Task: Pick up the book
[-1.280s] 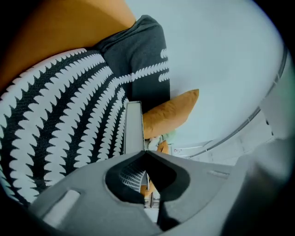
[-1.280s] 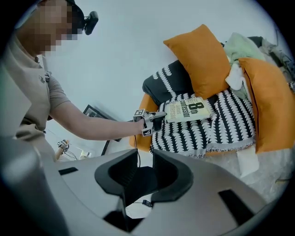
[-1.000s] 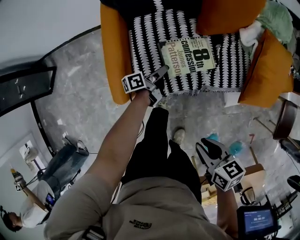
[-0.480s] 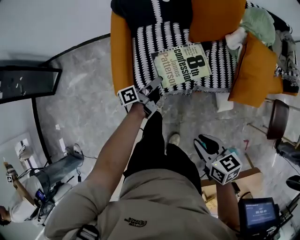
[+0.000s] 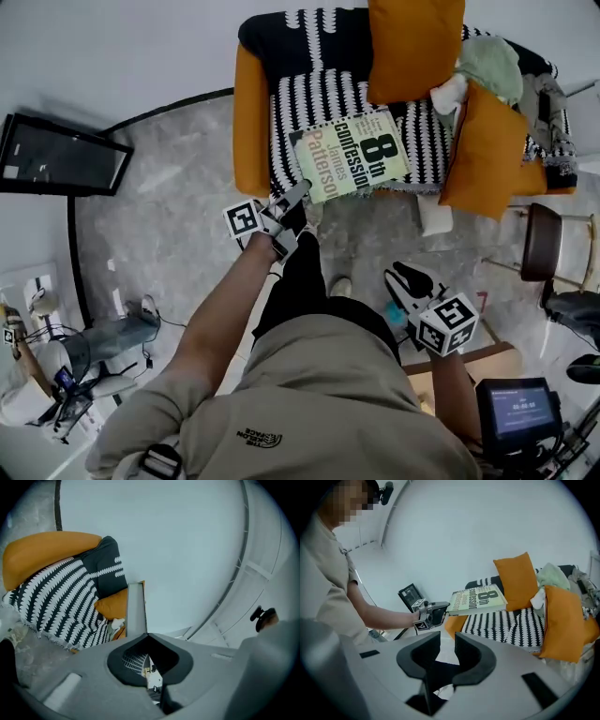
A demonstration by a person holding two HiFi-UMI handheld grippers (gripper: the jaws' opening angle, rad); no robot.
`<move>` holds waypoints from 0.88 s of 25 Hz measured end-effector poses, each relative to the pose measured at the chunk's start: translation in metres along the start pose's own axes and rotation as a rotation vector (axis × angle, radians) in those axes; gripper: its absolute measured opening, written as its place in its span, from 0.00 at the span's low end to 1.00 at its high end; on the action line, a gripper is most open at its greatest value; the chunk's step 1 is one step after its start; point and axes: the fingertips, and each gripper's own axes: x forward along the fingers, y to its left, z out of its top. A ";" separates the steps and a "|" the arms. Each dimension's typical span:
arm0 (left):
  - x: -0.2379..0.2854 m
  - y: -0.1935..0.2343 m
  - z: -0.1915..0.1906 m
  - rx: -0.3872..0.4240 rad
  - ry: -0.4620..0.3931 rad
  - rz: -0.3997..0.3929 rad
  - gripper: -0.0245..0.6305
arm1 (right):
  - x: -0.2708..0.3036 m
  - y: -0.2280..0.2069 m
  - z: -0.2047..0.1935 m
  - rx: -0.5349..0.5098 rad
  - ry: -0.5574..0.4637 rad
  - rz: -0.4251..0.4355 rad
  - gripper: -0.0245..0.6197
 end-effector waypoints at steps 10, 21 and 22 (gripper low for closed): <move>-0.049 -0.092 -0.052 0.006 -0.009 -0.091 0.05 | -0.033 0.025 0.003 -0.063 -0.064 0.019 0.20; -0.102 -0.141 -0.091 0.028 0.005 -0.108 0.05 | -0.055 0.048 0.000 -0.102 -0.099 0.045 0.18; -0.105 -0.144 -0.094 0.029 0.006 -0.111 0.05 | -0.057 0.049 0.001 -0.109 -0.101 0.047 0.18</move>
